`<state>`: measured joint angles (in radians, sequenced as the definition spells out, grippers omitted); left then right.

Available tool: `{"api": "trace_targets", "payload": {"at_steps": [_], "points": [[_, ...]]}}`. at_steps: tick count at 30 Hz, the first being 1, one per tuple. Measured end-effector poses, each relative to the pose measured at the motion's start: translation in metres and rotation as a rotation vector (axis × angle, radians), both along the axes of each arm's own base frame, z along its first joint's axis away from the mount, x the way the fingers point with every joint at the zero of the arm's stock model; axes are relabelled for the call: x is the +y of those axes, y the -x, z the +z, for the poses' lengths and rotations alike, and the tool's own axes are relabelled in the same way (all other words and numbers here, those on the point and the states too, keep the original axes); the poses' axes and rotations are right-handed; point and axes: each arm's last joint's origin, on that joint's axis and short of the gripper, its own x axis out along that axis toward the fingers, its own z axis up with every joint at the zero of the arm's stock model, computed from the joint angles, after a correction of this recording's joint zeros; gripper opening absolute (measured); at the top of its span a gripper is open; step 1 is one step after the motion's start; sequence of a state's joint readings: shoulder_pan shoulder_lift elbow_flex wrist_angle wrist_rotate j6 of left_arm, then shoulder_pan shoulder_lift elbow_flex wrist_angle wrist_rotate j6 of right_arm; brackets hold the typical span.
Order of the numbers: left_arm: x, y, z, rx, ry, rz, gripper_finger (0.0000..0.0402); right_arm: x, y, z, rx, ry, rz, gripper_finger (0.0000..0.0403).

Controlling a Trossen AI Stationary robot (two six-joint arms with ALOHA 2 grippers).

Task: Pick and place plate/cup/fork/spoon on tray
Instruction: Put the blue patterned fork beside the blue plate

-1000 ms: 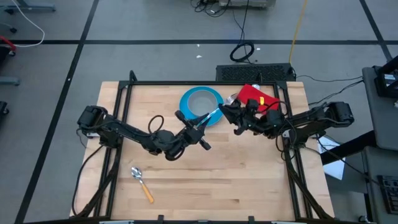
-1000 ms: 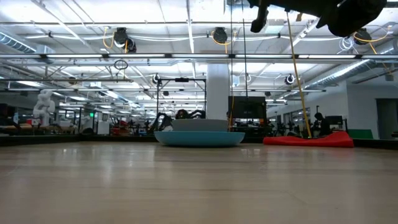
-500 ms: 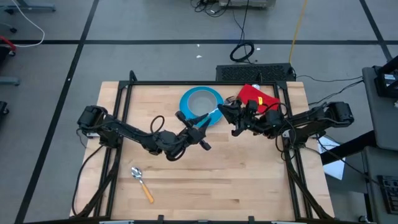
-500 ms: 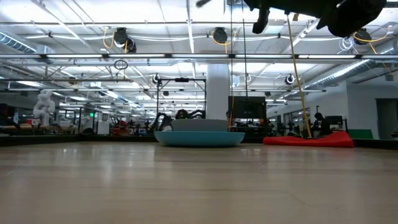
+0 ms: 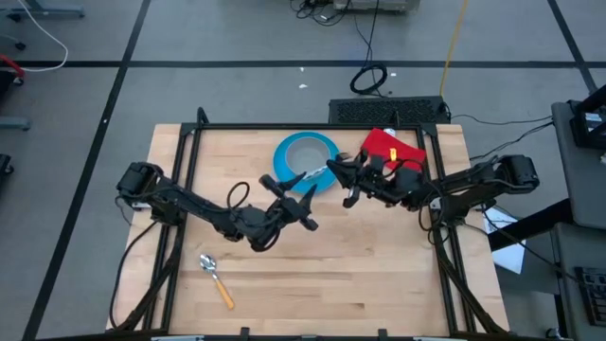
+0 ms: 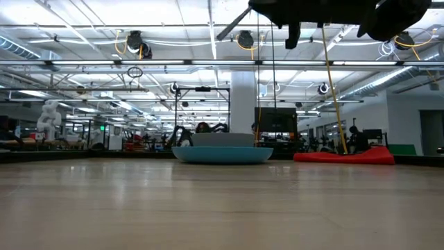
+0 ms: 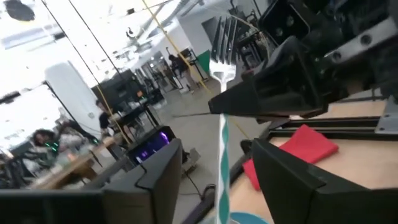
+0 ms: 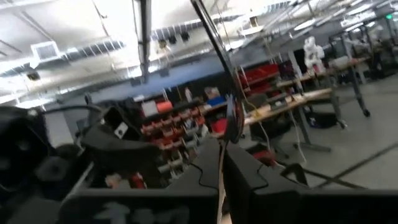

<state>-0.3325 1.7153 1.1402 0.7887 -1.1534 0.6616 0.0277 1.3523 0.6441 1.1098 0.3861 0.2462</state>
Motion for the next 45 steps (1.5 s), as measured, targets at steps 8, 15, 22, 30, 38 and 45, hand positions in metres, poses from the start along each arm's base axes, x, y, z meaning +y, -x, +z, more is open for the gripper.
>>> {"api": "trace_targets", "payload": {"at_steps": [8, 15, 22, 30, 38, 45], "points": [[0.011, -0.013, 0.007, 0.061, 0.158, 0.034, 0.0213, -0.001, -0.003, -0.011, 0.096, -0.055, -0.018, 0.0001], [0.023, -0.017, 0.006, 0.081, 0.281, -0.016, 0.0214, -0.001, -0.002, -0.01, 0.077, -0.083, -0.01, 0.0001], [0.031, -0.029, -0.021, 0.152, 0.228, 0.058, 0.0214, -0.001, -0.002, -0.01, 0.062, -0.13, 0.002, 0.0001], [0.033, -0.043, -0.036, 0.151, 0.165, 0.112, 0.0162, -0.001, -0.003, -0.012, 0.069, -0.146, 0.005, 0.0], [0.031, -0.043, -0.035, 0.132, 0.161, 0.131, 0.0109, -0.001, -0.003, -0.012, 0.078, -0.129, -0.003, 0.0], [0.032, -0.043, -0.034, 0.122, 0.158, 0.147, 0.0106, -0.001, -0.003, -0.012, 0.079, -0.127, -0.005, 0.0]]}}
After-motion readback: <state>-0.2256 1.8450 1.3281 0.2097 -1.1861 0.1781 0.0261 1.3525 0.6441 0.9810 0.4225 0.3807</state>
